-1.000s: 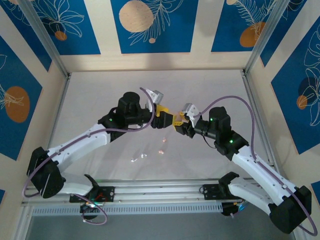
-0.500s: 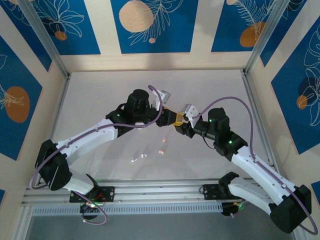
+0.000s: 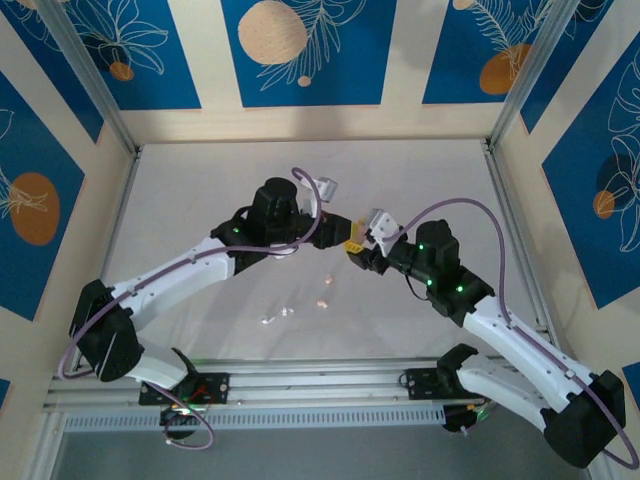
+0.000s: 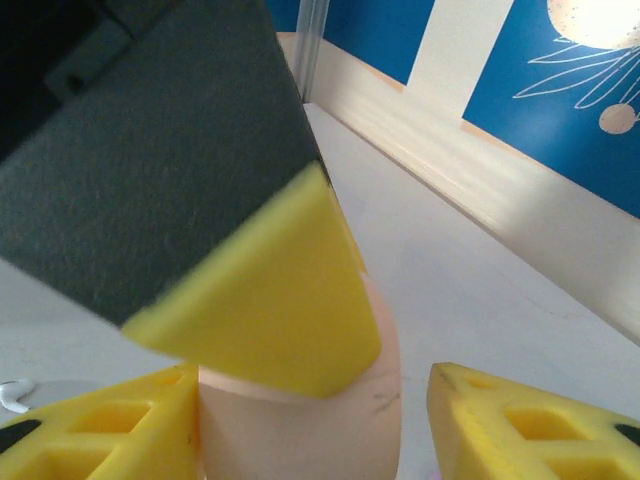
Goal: Insert wireless bluetooth earbuds into charging case
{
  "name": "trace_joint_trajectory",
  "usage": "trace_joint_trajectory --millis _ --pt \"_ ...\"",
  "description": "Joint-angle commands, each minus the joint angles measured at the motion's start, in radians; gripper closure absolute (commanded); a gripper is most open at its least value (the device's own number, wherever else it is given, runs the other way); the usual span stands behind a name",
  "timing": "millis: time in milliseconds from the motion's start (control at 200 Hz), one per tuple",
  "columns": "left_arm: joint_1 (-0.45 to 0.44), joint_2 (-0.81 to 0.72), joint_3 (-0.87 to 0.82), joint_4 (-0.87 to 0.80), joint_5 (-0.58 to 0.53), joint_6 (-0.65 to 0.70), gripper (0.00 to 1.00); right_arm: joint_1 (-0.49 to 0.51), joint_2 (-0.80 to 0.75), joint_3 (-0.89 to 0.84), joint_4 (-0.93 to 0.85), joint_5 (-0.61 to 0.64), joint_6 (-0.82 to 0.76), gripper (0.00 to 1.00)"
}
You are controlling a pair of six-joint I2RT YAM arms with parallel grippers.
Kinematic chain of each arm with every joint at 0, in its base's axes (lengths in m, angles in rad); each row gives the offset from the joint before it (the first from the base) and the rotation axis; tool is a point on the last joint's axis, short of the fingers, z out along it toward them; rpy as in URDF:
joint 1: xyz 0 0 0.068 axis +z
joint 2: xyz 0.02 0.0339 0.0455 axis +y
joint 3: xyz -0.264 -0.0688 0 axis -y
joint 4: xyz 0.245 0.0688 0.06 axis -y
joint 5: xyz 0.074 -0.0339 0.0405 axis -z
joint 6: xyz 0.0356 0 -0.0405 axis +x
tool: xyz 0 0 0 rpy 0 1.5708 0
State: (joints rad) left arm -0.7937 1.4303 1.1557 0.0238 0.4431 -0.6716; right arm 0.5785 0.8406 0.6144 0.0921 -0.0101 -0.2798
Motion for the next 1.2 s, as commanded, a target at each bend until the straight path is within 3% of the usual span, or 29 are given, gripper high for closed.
trace_joint_trajectory --millis 0,210,420,940,1045,1126,1196 --pt "0.021 -0.049 -0.045 0.131 -0.001 -0.157 0.86 -0.027 -0.023 -0.072 0.100 -0.030 -0.061 0.38" --pt "0.039 -0.070 -0.086 0.203 0.013 -0.262 0.86 -0.112 -0.017 -0.116 0.281 -0.185 0.025 0.38" --pt "0.044 -0.068 -0.088 0.213 0.022 -0.308 0.86 -0.135 -0.007 -0.087 0.338 -0.331 0.028 0.40" --pt "0.044 -0.074 -0.087 0.217 0.037 -0.311 0.86 -0.151 0.050 -0.048 0.352 -0.347 0.081 0.53" --pt "0.045 -0.076 -0.089 0.221 0.035 -0.296 0.86 -0.160 0.046 -0.050 0.351 -0.361 0.098 0.59" --pt "0.045 -0.083 -0.093 0.236 0.038 -0.261 0.81 -0.177 0.043 -0.041 0.327 -0.401 0.119 0.64" --pt "0.044 -0.099 -0.101 0.242 0.030 -0.201 0.69 -0.198 0.046 -0.022 0.287 -0.469 0.151 0.67"
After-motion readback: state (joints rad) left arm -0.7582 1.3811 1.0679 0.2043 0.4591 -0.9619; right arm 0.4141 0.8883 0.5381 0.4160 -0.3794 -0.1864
